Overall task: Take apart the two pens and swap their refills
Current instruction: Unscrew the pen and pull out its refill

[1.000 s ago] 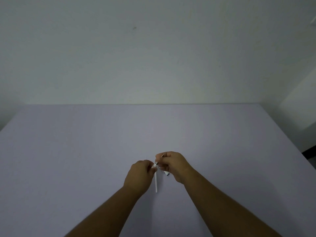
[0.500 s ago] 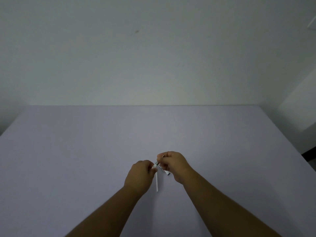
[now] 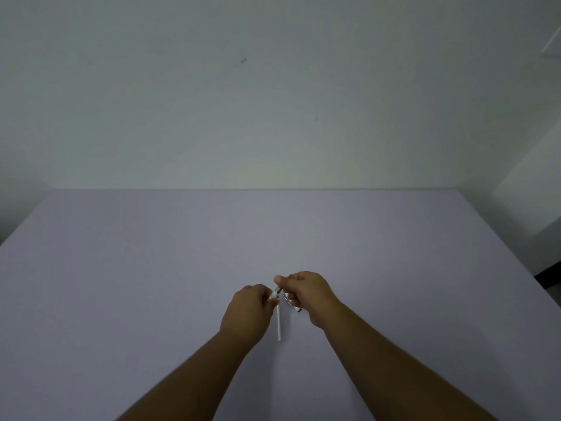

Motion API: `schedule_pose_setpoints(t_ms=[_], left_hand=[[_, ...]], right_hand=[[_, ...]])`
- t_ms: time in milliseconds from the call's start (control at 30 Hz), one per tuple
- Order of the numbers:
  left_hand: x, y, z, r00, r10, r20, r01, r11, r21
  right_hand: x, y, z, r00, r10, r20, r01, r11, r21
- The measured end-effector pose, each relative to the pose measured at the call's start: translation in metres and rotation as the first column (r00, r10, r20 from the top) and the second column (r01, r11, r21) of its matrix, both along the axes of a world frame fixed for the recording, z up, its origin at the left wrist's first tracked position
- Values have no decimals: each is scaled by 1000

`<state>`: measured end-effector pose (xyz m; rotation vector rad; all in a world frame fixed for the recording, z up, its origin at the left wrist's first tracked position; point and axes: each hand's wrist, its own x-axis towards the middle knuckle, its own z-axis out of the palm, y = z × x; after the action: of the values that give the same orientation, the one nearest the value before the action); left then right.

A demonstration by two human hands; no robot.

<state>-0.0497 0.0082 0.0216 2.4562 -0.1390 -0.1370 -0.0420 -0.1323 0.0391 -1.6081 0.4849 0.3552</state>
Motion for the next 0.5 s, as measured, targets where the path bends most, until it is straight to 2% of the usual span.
schedule_pose_setpoints(t_ms=[167,300,500], left_hand=[[0,0,-1,1000,13,-5,-13,1000,-3],[0,0,0,1000,6,3,-6,1000,-9],[1,1,1,1000,3,-3,-3,1000,-1]], right_hand=[[1,1,2,1000,-21,10,20,997,81],[-2,1,3,1000,-20,6,20,1000,-4],[-1,1,6,999,-35,8,35,998,59]])
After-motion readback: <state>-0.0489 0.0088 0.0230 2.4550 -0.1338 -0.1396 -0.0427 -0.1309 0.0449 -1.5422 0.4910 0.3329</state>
